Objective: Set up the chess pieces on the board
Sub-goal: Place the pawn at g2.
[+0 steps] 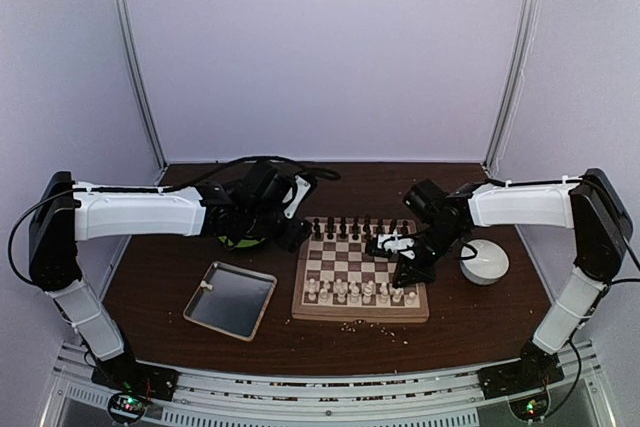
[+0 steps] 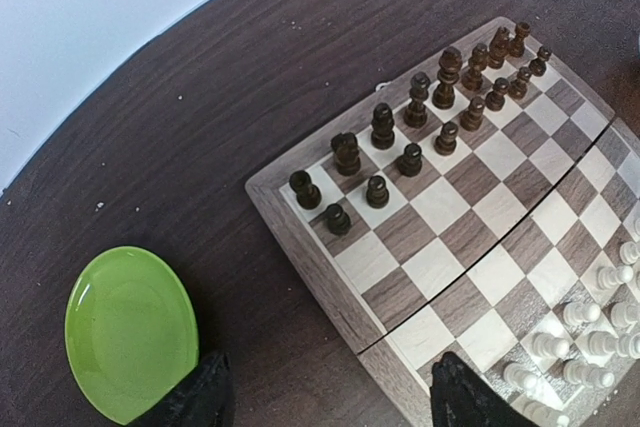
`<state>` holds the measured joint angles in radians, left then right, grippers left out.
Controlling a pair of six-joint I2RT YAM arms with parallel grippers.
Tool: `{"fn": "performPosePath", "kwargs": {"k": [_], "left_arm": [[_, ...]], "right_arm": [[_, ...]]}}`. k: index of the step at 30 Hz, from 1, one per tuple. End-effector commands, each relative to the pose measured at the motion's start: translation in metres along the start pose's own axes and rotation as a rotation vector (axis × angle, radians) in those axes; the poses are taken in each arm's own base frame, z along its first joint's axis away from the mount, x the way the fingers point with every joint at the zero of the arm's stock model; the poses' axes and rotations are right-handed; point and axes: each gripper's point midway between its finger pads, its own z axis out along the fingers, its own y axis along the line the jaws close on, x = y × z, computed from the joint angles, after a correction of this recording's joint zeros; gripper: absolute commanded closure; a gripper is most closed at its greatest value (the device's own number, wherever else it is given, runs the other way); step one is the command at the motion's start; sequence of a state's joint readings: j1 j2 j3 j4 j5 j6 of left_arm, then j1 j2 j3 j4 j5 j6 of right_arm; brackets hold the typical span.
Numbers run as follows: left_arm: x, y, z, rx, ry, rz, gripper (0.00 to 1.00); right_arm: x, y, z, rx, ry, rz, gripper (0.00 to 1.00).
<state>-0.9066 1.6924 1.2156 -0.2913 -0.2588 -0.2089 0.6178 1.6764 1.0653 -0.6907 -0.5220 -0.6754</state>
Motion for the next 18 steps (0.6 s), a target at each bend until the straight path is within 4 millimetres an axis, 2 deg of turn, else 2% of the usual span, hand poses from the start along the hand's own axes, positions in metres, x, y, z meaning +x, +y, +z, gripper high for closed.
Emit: {"fn": "performPosePath", "kwargs": {"k": [1, 6, 10, 12, 15, 18], "left_arm": [[-0.011, 0.0, -0.003, 0.017, -0.039, -0.028, 0.31], [-0.008, 0.0, -0.002, 0.016, -0.03, -0.028, 0.31], [-0.004, 0.002, -0.004, 0.008, -0.013, -0.023, 0.31], [-0.002, 0.009, -0.011, -0.02, -0.001, -0.032, 0.31], [0.014, 0.025, -0.024, -0.09, 0.053, -0.063, 0.31], [0.045, 0.047, -0.036, -0.189, 0.168, -0.133, 0.35]], "right_arm": [[-0.004, -0.009, 0.002, 0.032, 0.011, -0.001, 0.88], [-0.005, -0.007, 0.001, 0.025, 0.005, 0.002, 0.83], [-0.013, -0.003, -0.01, 0.016, -0.021, 0.011, 0.77], [-0.027, 0.001, -0.029, -0.003, -0.058, 0.026, 0.76], [-0.044, 0.002, -0.061, 0.024, -0.122, 0.03, 0.72], [-0.05, -0.002, -0.08, 0.083, -0.158, 0.022, 0.71]]}}
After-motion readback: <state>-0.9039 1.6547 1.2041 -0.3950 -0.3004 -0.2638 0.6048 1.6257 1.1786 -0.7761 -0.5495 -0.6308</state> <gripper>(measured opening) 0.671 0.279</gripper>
